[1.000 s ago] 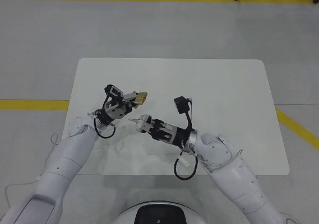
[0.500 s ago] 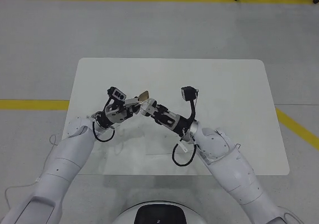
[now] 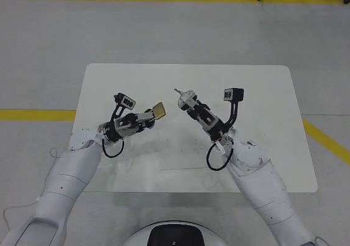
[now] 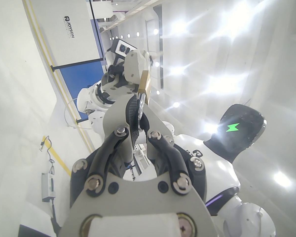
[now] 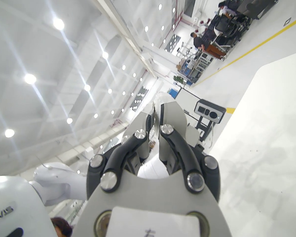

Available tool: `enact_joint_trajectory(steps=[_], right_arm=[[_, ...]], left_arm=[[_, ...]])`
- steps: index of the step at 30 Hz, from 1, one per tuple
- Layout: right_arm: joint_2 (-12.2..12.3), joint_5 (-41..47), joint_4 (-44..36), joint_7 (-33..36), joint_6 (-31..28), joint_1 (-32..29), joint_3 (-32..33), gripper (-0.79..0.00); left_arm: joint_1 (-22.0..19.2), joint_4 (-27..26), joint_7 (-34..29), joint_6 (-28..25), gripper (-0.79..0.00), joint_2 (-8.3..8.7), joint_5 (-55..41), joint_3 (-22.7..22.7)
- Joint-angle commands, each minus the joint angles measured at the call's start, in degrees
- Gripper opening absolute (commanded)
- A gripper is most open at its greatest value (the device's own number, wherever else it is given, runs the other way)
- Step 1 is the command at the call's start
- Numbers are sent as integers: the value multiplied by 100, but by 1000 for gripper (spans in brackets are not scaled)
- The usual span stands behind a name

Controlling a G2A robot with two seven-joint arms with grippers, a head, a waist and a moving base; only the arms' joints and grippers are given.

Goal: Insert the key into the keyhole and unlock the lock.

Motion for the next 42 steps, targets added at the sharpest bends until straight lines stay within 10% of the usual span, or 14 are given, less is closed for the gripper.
enact_joint_trajectory(steps=[1,11,30,42], right_arm=[[-8,-19,11,-158,74,-25,46,-785],[-119,-138,-16,-226,610,4,-323,-785],[-61,846,-848,1575,1247,-392,-290,-785],[94,-224,-1865,844,508,-1223,826,-785]], left_arm=[[124,-256,113,-108,-785,19,122,-71],[630,-1196,801,-795,-785,110,1164,-227],[808,-1290,1703,-1644,-785,159,2332,-182],[-122,190,-291,1449,-785,40,-1077,31]])
